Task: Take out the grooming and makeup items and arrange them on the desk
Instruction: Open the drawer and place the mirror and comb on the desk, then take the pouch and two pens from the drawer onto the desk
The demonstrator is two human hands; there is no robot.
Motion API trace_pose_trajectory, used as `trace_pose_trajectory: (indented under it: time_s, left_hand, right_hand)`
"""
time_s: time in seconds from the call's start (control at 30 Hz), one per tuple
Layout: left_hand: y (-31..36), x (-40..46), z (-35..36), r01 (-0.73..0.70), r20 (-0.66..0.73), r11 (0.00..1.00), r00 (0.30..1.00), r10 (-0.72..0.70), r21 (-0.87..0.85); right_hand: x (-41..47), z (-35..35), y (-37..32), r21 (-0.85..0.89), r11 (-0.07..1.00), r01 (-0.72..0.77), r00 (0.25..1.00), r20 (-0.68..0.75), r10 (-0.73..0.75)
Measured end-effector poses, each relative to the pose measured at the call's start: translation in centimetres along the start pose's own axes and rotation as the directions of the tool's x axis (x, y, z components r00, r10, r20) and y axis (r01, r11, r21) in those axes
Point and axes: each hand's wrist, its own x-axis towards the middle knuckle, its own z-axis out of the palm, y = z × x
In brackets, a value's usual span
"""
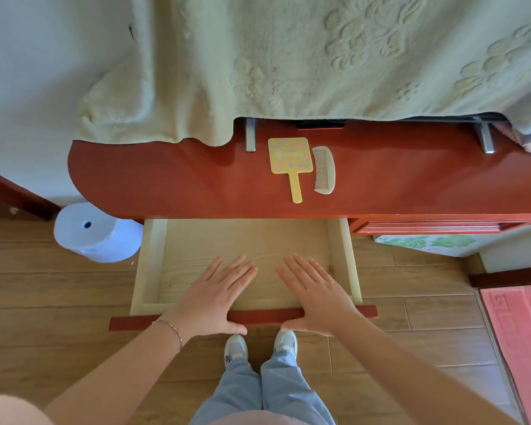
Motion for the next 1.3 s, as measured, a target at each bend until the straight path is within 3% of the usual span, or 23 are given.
trace_pose_trajectory:
  time_s: [0.17,0.4,0.63,0.93,1.3]
  left_hand:
    - [-0.6,0.4,-0.4,0.034,-0.039,0.999,0.999,-0.033,0.020]
    - [-2.3,2.1,-1.7,0.099,-0.166,0.992,0.982,-0.086,0.077]
    - [-4.3,4.9,-3.6,0.180,-0.303,0.973,0.944,-0.129,0.146]
    - [-6.7,8.3,-5.1,0.279,-0.390,0.945,0.900,-0.195,0.172]
    - [-5.5,8.9,-4.4,0.215,-0.390,0.967,0.909,-0.149,0.133]
  right_hand:
    - [0.7,-0.5,0.4,-0.027,1.000,-0.015,0.998,-0.055,0.014]
    - [2.7,-1.5,1.5,-0.098,0.994,-0.044,0.965,-0.263,0.017]
    - [6.3,-3.4,2.4,-0.139,0.983,-0.122,0.927,-0.371,0.063]
    - [11.1,-4.7,4.3,-0.218,0.960,-0.178,0.907,-0.415,0.074]
    - [12.2,-4.0,3.8,-0.180,0.973,-0.145,0.890,-0.453,0.049]
